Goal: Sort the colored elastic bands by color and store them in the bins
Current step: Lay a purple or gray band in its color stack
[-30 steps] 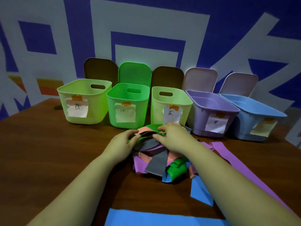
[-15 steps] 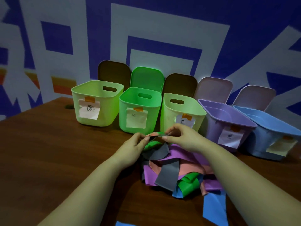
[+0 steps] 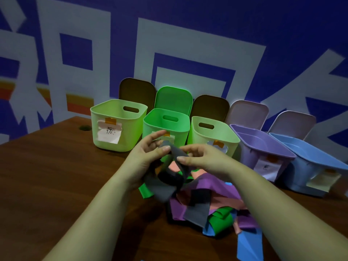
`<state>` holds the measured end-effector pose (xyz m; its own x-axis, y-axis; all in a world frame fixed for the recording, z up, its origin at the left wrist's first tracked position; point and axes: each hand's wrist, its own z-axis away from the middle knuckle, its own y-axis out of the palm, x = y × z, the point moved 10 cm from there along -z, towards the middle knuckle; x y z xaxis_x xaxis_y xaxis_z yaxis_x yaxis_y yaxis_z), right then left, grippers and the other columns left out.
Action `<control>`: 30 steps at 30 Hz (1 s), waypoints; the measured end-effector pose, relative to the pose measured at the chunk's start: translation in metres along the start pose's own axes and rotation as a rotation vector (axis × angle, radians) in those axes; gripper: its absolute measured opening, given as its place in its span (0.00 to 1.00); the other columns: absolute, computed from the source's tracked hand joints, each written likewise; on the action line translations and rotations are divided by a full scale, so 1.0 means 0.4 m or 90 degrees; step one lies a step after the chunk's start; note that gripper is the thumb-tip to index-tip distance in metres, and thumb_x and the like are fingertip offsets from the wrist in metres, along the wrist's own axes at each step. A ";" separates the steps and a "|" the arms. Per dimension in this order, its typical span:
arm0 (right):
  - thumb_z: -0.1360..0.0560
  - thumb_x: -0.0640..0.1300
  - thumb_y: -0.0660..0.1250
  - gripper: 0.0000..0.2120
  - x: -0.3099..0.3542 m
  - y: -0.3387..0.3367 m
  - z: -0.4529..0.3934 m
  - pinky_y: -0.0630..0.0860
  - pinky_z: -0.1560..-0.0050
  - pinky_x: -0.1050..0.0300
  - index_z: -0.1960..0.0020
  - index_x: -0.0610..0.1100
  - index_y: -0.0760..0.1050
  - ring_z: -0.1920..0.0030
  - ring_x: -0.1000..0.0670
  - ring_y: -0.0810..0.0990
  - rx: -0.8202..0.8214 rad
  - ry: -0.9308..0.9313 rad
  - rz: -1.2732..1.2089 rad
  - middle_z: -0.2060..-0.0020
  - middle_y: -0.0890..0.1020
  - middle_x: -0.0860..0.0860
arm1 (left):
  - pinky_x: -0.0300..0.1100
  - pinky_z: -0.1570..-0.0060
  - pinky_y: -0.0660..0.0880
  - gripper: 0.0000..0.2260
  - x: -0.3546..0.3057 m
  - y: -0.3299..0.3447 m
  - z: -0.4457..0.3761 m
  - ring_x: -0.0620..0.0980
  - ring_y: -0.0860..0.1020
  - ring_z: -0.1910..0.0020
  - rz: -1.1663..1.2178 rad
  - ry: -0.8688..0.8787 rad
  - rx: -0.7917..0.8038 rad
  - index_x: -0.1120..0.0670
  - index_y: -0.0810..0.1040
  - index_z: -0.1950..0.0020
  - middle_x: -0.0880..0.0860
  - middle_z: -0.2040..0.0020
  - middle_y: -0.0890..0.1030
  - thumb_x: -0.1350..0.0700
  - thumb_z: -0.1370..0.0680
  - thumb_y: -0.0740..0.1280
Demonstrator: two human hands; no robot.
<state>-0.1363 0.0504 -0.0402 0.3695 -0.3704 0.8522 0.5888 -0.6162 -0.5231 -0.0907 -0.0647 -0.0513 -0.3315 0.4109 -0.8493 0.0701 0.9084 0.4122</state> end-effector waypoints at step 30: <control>0.37 0.54 0.75 0.16 0.036 -0.092 0.103 0.69 0.63 0.57 0.58 0.44 0.75 0.66 0.50 0.74 -0.044 0.011 0.051 0.69 0.76 0.44 | 0.36 0.56 0.76 0.17 -0.013 0.017 0.034 0.46 0.78 0.56 -0.275 -0.033 0.099 0.50 0.78 0.45 0.53 0.53 0.77 0.64 0.32 0.72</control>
<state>-0.1229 0.0965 -0.0092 0.4004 -0.4320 0.8081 0.5072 -0.6300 -0.5881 -0.0757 -0.0596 -0.0488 -0.3144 -0.0075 -0.9493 0.0780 0.9964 -0.0337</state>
